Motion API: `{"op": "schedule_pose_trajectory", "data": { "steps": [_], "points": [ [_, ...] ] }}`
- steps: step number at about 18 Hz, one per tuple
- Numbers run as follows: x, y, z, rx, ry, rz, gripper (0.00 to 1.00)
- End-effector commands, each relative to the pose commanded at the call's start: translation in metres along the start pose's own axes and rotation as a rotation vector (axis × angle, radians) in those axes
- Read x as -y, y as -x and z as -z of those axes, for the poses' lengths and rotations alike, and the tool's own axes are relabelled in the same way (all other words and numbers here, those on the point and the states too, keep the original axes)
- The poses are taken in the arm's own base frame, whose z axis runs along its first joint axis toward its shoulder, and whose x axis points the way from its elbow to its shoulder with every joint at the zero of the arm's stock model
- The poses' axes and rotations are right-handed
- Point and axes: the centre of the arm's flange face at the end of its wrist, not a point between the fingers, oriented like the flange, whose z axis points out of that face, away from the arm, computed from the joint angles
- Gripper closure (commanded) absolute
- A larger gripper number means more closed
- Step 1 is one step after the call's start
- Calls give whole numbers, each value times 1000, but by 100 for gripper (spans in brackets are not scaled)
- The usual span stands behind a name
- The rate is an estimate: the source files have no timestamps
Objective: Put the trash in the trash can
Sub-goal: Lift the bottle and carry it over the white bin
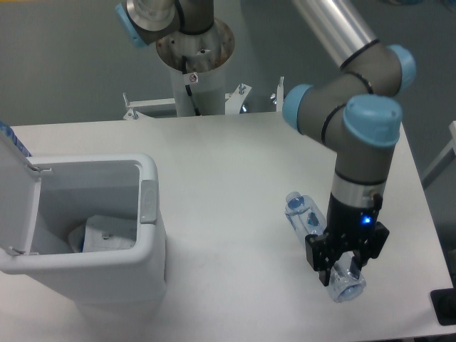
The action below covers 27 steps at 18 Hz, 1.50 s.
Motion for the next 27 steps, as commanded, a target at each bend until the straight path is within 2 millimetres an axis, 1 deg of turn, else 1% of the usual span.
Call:
{"op": "schedule_pose_trajectory", "data": {
  "steps": [2,5,9,13,14,16,19,21,25,27],
  "points": [
    [13,-7,26,-42,-55,-12,40],
    [25,-21,54,-60,-102,-11,40],
    [41,-54,91,-104,-165,-41,40],
    [51,-102,124,-125,-218,-119,40],
    [52,-116,130,-132,-234,-140,40],
    [54,-150,141,-155,-269,-188,40],
    [48,-195,152,-194,-278,-244,40],
    [41,-236,154,-235,-275,-286,40],
    [20,-304,144,-314,-247,-361,40],
    [14,-320,136,-333,-252,-401,40]
  ]
}}
